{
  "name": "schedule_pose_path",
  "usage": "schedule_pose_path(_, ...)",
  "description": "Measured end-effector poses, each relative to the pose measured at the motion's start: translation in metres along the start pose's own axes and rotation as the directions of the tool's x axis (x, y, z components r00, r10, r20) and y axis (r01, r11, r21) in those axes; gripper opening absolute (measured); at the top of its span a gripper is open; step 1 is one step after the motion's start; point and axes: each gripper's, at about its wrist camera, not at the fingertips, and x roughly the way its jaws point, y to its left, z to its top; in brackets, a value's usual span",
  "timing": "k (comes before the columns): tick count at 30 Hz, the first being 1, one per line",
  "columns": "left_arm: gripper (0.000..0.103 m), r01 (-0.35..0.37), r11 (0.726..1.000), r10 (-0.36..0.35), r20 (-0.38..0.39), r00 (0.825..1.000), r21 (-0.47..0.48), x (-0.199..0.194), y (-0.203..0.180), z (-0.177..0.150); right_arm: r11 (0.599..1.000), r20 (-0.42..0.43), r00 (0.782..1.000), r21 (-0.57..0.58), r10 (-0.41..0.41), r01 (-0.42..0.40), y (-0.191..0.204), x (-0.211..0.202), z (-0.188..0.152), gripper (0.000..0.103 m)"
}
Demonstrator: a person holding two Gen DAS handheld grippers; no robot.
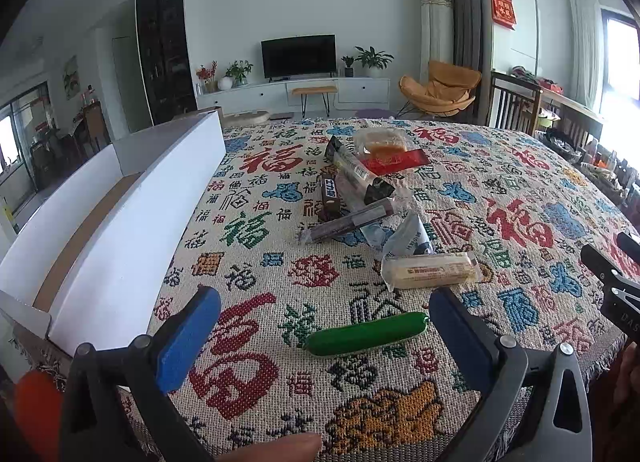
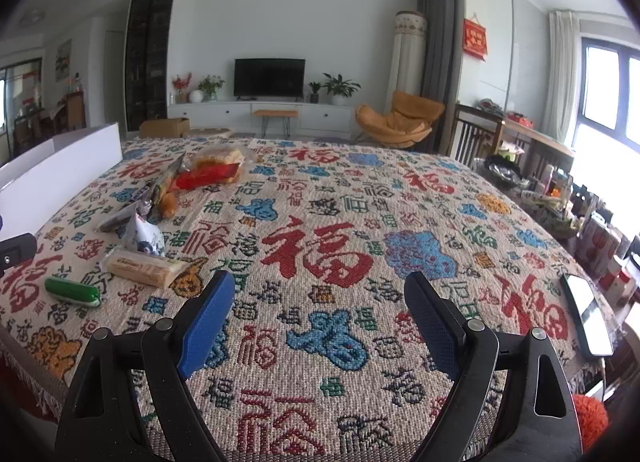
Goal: Organize snacks
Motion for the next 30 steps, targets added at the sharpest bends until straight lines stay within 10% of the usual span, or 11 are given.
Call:
schedule_pose_path(12, 0.103, 0.148, 0.981, -0.132, -0.125, 0.983, 0.123, 0.019, -0.007, -0.008, 0.997, -0.057, 0.997, -0.048, 0.059, -0.062, 0.013, 0.008, -0.006, 0.089)
schedule_pose_path(22, 0.103, 0.347, 0.893, -0.251, -0.323, 0.912, 0.285, 0.055, -0.022, -0.008, 0.994, -0.085, 0.993, -0.050, 0.088, -0.093, 0.015, 0.011, -0.007, 0.089)
schedule_pose_path(30, 0.103, 0.352, 0.848, -0.197, -0.381, 0.903, 0.396, 0.080, -0.040, -0.011, 0.995, -0.084, 0.992, -0.029, 0.098, -0.100, 0.010, 0.011, -0.004, 0.089)
